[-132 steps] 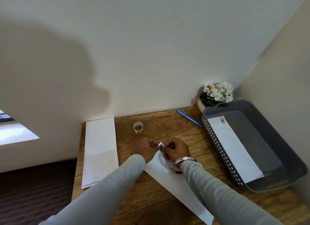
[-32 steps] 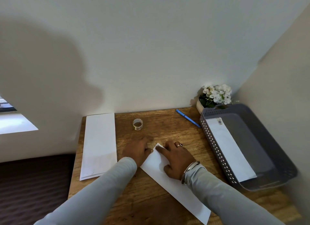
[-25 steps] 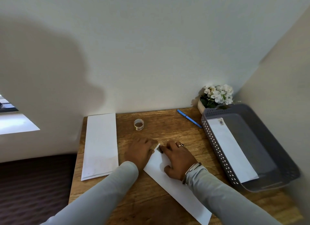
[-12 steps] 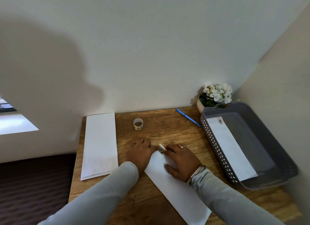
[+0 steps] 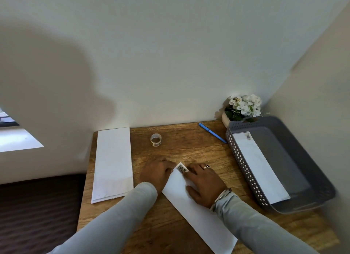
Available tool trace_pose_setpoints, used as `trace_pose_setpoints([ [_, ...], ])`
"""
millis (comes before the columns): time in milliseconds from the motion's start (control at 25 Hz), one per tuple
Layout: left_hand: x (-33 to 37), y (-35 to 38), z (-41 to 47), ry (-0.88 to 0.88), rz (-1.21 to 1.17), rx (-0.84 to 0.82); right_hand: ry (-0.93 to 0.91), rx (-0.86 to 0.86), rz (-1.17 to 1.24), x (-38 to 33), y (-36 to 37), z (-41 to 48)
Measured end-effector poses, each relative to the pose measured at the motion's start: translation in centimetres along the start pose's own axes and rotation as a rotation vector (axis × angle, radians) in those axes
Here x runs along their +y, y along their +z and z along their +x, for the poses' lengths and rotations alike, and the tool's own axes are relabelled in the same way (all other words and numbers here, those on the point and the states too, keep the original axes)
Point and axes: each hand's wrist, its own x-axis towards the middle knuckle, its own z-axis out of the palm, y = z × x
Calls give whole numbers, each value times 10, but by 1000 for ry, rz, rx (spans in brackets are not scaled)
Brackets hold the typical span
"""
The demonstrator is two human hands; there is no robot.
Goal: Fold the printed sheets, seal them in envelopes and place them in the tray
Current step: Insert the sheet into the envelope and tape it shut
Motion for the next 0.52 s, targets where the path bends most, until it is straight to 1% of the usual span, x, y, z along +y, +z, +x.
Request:
trace_pose_setpoints([
  [120,0,-4,1,-39,-57,8,4,-22,-13,1,-2,5],
  [520,-1,-5,3,-63,-69,-36,23,-78,-47,-1,-3,16],
])
